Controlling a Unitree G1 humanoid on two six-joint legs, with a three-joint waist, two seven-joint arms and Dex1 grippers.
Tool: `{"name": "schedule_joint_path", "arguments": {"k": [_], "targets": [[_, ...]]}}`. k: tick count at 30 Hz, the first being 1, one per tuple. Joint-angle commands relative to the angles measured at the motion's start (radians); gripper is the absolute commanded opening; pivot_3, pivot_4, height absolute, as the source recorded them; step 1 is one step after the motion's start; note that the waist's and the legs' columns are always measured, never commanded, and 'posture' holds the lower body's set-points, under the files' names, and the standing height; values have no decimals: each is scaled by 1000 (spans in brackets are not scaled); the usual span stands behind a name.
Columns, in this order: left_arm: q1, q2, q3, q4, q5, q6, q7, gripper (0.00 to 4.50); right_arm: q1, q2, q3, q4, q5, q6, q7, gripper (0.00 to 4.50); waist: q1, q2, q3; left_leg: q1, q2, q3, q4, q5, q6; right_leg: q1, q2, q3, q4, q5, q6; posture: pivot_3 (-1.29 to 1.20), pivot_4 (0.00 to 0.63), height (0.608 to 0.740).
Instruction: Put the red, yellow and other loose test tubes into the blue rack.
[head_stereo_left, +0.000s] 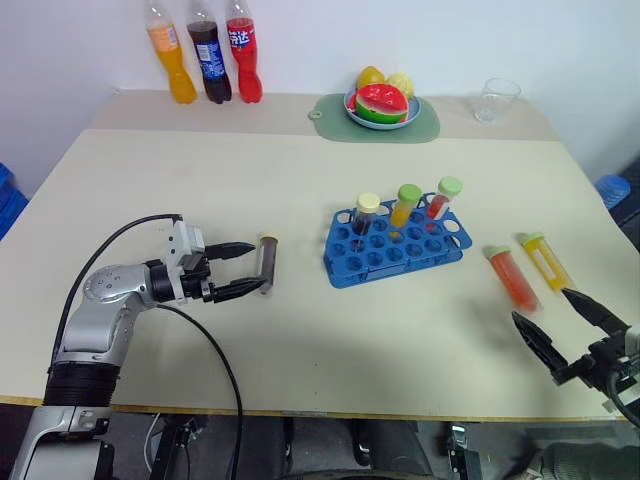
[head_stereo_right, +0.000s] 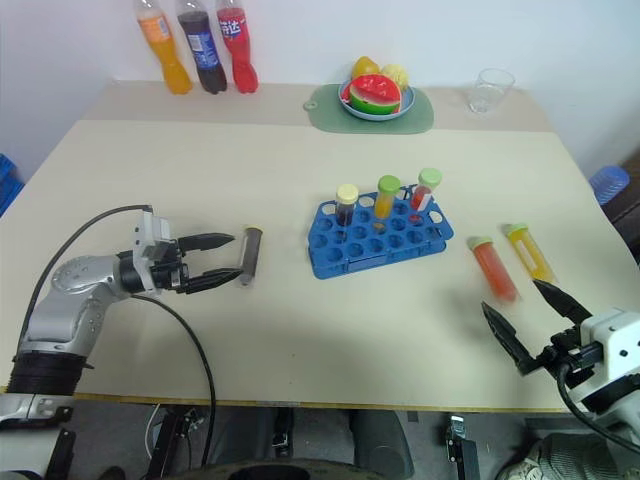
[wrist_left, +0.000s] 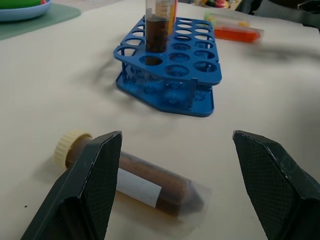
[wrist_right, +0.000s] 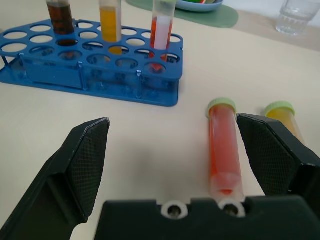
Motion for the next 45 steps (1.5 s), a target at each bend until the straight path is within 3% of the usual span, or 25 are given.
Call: {"name": "schedule_joint_path", "arguments": {"k": [1, 14, 20, 24, 29, 32, 35, 41, 45], "targets": [[3, 22, 23, -39, -12, 7, -6, 3631, 0, 5, -43, 30, 9, -42, 28, 4500, 0, 0, 0, 0, 0, 0, 0, 0, 0, 0, 0, 0, 0, 0, 0, 0, 150, 740], [-59, 11, 4, -70, -72, 40, -77, 3631, -89, -39, -30, 65, -1, -21, 27, 4500, -1, 0, 0, 0, 0, 0, 0, 0, 0, 0, 0, 0, 0, 0, 0, 0, 150, 740], [-121, -17, -45, -89, -78, 42, -139, 3631, -300, -233, -37, 137, 40, 248, -51, 4500, -3, 0, 0, 0, -2, 1, 1, 0, 0, 0, 0, 1, 0, 0, 0, 0, 150, 740], [-159, -39, -85, -108, -75, 38, -175, 3631, -473, -402, 7, 307, 48, 447, -32, 4500, -1, 0, 0, 0, -3, 1, 1, 0, 0, 0, 2, 1, 0, 0, 0, 0, 150, 740], [-180, -63, -102, -123, -72, 35, -178, 3631, -683, -518, 138, 579, -38, 456, 50, 4500, 0, 0, 1, -1, -3, 1, 1, 0, 1, 1, 3, 1, -1, 0, 0, 0, 150, 740], [-164, -65, -96, -146, -74, 42, -165, 3631, -837, -541, 203, 714, -67, 461, 77, 4500, -7, 1, 1, -1, -4, 2, 1, 0, 1, 0, 2, 1, 0, 0, 0, 0, 150, 740], [-143, -59, -92, -165, -74, 43, -157, 3631, -897, -544, 236, 761, -89, 463, 107, 4500, -11, 1, 1, -1, -4, 2, 1, 0, 1, 0, 3, 2, 0, 0, 0, 0, 150, 740], [-112, -47, -82, -189, -75, 43, -133, 3631, -881, -552, 267, 684, -32, 610, 225, 4500, -7, 1, 1, -1, -3, 2, 0, 0, 1, 0, 4, 2, 0, 0, 0, 0, 150, 740], [-107, -46, -85, -193, -76, 41, -122, 3631, -873, -543, 312, 626, -32, 722, 228, 4500, -5, 2, 1, -1, -3, 2, 1, 0, 1, 0, 3, 2, 0, 0, 0, 0, 150, 740]]}}
